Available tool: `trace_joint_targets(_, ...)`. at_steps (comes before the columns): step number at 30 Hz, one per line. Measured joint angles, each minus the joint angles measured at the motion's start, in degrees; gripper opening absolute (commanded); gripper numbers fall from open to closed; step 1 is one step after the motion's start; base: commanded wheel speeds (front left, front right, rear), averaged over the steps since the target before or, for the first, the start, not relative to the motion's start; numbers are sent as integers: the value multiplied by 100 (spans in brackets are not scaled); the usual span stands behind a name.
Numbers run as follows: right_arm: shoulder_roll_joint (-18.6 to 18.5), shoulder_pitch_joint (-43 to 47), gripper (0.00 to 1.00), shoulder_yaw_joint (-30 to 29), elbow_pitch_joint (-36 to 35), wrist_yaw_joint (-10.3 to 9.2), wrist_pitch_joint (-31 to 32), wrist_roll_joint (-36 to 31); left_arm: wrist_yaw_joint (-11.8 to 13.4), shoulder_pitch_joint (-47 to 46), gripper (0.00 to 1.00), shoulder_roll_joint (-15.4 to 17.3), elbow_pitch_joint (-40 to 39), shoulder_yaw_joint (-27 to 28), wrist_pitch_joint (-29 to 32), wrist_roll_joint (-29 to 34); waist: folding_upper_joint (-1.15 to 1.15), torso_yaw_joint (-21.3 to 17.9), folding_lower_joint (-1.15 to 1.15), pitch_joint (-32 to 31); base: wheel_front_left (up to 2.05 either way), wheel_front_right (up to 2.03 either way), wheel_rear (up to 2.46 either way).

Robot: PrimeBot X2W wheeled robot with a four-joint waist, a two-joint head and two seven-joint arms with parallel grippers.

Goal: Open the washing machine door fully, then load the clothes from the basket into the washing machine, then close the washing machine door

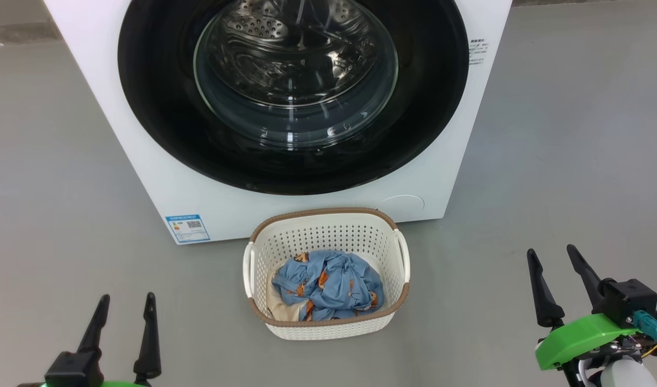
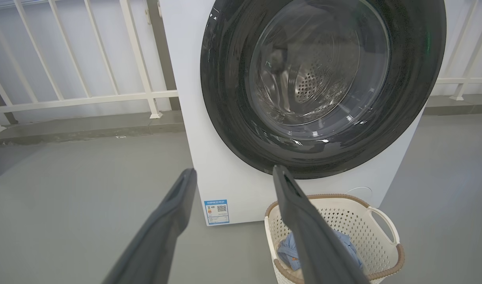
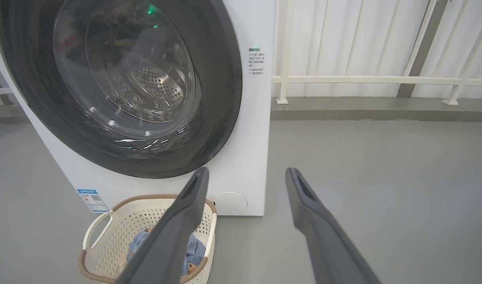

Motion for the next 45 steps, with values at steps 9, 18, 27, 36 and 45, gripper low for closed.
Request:
trace_joint_targets(9,36,-1,100,-14,43,0,0,0,44,1,100,-14,30,53,0,1,0,9,0,-14,0,0,0)
trace_joint_targets(18,49,-1,100,-23,43,0,0,2,43,2,100,-38,41,79,0,-26,0,13,0,-38,0,0,0)
trace_joint_targets(27,63,-1,100,-46,42,0,0,2,44,6,100,-46,120,79,0,-8,0,24,0,-65,0,0,0)
trace_joint_targets(36,71,-1,100,-49,42,0,0,2,34,8,100,-48,170,107,0,-13,0,11,0,-90,0,0,0)
trace_joint_targets(45,73,0,100,-75,23,0,1,2,35,16,100,-37,213,159,0,62,0,11,0,-75,41,41,-81)
